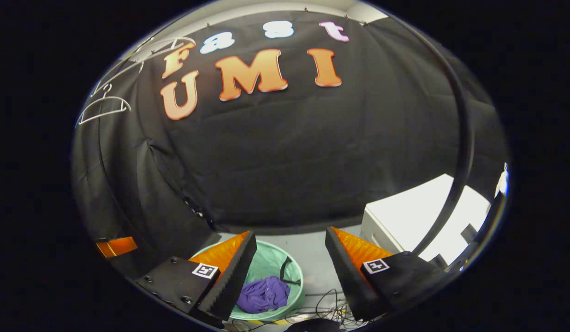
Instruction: Grasp the clothes on the hanger with both hands and then place them into the laundry hamper below.
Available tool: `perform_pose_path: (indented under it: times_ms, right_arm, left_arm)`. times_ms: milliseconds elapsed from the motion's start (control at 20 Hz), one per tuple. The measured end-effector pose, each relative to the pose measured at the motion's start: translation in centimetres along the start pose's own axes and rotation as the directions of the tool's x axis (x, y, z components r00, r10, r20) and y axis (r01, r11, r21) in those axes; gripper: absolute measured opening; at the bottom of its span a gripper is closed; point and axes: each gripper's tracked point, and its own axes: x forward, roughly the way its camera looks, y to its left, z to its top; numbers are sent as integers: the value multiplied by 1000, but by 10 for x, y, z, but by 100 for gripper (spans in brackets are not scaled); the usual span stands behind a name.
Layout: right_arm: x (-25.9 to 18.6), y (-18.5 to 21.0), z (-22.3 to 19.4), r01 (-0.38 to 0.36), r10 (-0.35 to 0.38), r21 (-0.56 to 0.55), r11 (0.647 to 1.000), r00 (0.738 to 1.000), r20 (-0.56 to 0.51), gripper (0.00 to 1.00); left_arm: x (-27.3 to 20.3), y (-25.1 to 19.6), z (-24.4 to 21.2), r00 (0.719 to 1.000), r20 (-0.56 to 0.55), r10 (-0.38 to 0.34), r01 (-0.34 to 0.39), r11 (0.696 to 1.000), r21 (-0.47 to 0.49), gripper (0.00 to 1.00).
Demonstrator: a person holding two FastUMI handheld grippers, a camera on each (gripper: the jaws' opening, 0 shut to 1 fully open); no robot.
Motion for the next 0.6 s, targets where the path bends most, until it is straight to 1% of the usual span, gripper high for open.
perform_pose_path:
  times_ms: [150, 200, 300, 350, 400, 450, 600]
  right_arm:
    - [-25, -16, 58, 17, -14, -32, 999, 993, 114, 98]
    - [-32, -17, 76, 17, -11, -39, 999, 990, 142, 89]
    - [-48, -23, 109, 25, -11, -68, 997, 980, 198, 89]
    - [-57, -26, 122, 34, -14, -87, 996, 976, 219, 89]
    - [-66, -27, 137, 39, -13, -104, 994, 970, 243, 89]
    - [-74, -27, 151, 42, -10, -117, 992, 965, 263, 89]
    - [-93, -20, 186, 20, 23, -137, 990, 952, 305, 89]
  left_arm:
    - [-35, 14, 72, 990, 142, 7, -7, 1000, -1, 97]
    - [-46, 16, 97, 980, 198, 5, -6, 1000, 4, 97]
    - [-73, 18, 134, 954, 299, 5, -10, 1000, 17, 96]
    - [-82, 21, 149, 943, 331, 14, -23, 999, 24, 96]
    - [-89, 24, 162, 933, 358, 25, -38, 999, 28, 93]
    - [-93, 24, 173, 924, 382, 30, -45, 998, 31, 93]
    - [-102, 26, 207, 902, 430, 31, -48, 998, 30, 93]
